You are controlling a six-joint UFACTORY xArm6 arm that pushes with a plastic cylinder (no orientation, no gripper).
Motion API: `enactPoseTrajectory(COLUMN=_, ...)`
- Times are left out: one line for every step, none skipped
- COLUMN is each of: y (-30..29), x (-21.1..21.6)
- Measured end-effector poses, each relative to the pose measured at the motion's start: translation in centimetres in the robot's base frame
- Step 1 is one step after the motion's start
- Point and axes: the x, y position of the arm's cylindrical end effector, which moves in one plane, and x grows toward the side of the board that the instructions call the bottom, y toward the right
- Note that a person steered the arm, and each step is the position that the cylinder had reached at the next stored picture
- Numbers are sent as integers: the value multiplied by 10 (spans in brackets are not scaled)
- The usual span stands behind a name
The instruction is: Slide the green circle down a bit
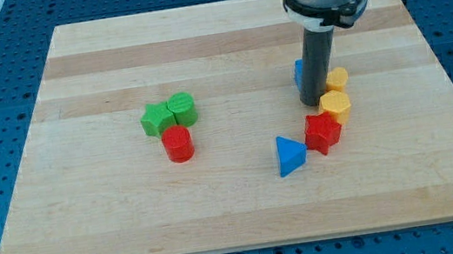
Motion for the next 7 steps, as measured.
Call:
enactPoseTrajectory(y=-5, x=0)
enactPoseTrajectory(y=-16, x=0)
enactPoseTrajectory(y=-37, x=0)
enactPoseTrajectory(y=-33, x=0)
enactPoseTrajectory(y=-3, x=0)
enactPoseTrajectory(y=4, x=-4)
enactPoseTrajectory(y=4, x=-22)
